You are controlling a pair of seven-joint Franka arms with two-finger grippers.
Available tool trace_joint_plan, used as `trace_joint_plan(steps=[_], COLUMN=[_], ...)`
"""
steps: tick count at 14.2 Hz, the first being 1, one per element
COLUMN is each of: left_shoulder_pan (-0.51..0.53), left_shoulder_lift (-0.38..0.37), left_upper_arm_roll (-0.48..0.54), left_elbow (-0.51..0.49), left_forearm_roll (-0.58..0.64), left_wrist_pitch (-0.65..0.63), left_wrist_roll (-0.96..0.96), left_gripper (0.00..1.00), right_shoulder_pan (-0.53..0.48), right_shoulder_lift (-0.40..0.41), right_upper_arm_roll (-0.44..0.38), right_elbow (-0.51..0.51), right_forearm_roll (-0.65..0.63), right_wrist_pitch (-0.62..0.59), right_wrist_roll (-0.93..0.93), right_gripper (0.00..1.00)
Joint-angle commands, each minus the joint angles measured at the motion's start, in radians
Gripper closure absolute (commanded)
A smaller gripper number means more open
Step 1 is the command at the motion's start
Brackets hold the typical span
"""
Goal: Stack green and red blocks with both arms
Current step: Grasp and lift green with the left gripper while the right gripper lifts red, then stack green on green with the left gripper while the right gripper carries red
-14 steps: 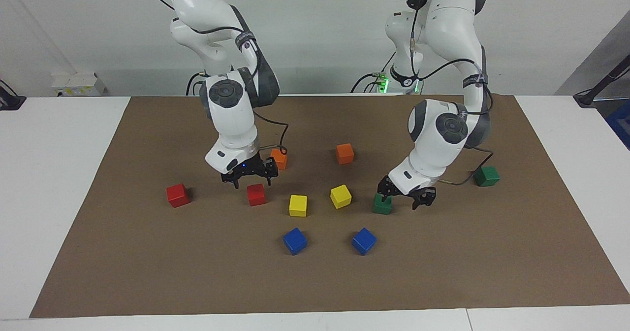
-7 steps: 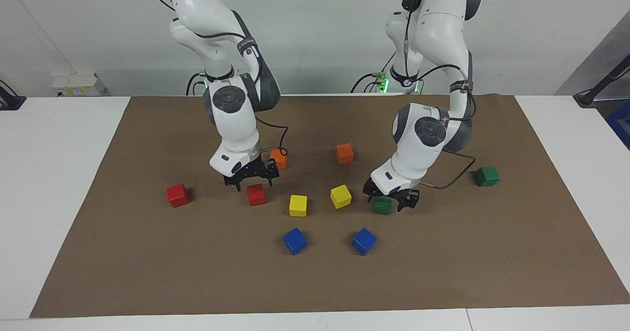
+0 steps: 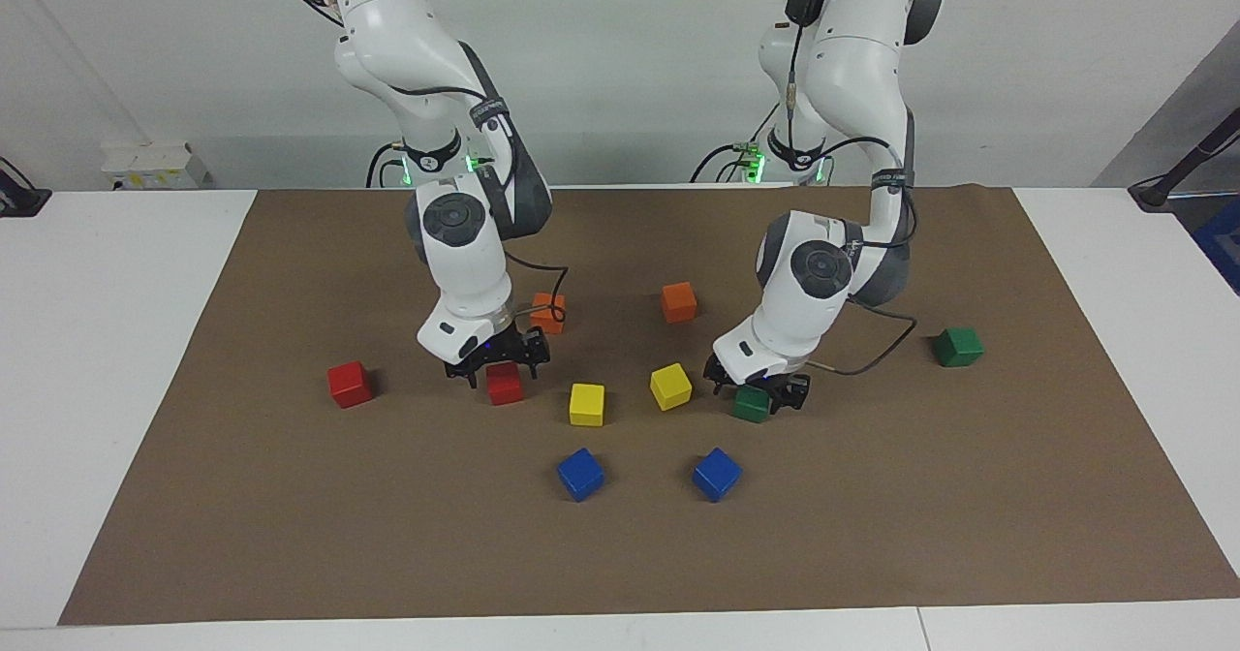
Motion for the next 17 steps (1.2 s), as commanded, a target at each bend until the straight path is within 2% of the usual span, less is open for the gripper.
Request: trace_joint_plan(steps=[1,3,4,5,6,7,8,12,14,17], left_shoulder_pan=[-0.027,-0.03,-0.03,-0.03,-0.027,-0.019,-0.018,-0.001,0.057,0.164], left_shoulder_lift=[-0.024,-0.024,-0.026,-0.026,-0.026,-0.026,-0.026,-0.035,-0.12,-0.237], left_upper_arm_roll=[0.016,0.016,0.017,0.017,0.017,0.016,0.017,0.027,0.03,0.031], left_elbow=[-0.055,-0.056,-0.056,-0.055,-0.05,-0.049,-0.046,-0.001,-0.018,-0.062], left_forearm_roll=[0.019,0.019,0.022,0.02,0.02,0.02,0.02,0.013,0.011,0.014], left_wrist_pitch=[0.019,0.016,0.013,0.008,0.001,-0.001,-0.003,-0.045,-0.059,-0.142], left_wrist_roll=[0.009,0.009,0.008,0.008,0.009,0.009,0.008,0.003,-0.021,-0.018], left_gripper=[0.0,0.0,0.15,0.56,1.0,1.0,1.0,1.0,1.0,1.0], right_shoulder_pan=[-0.014,-0.013,-0.013,-0.013,-0.019,-0.029,-0.04,-0.076,-0.106,-0.189], right_shoulder_lift=[-0.003,-0.003,-0.003,-0.003,-0.003,-0.003,-0.006,-0.016,-0.037,-0.074], right_upper_arm_roll=[0.01,0.01,0.01,0.009,0.009,0.009,0.01,0.01,0.009,0.01], right_elbow=[-0.044,-0.052,-0.058,-0.058,-0.057,-0.049,-0.031,0.187,0.245,0.246], right_forearm_roll=[-0.012,-0.012,-0.012,-0.012,-0.012,-0.012,-0.012,-0.01,-0.01,0.005], right_wrist_pitch=[0.054,0.056,0.056,0.056,0.051,0.035,0.009,-0.278,-0.352,-0.357], right_wrist_roll=[-0.015,-0.013,-0.012,-0.016,-0.019,-0.021,-0.025,-0.058,-0.073,-0.217], right_gripper=[0.18,0.17,0.17,0.18,0.35,0.75,1.0,1.0,1.0,1.0])
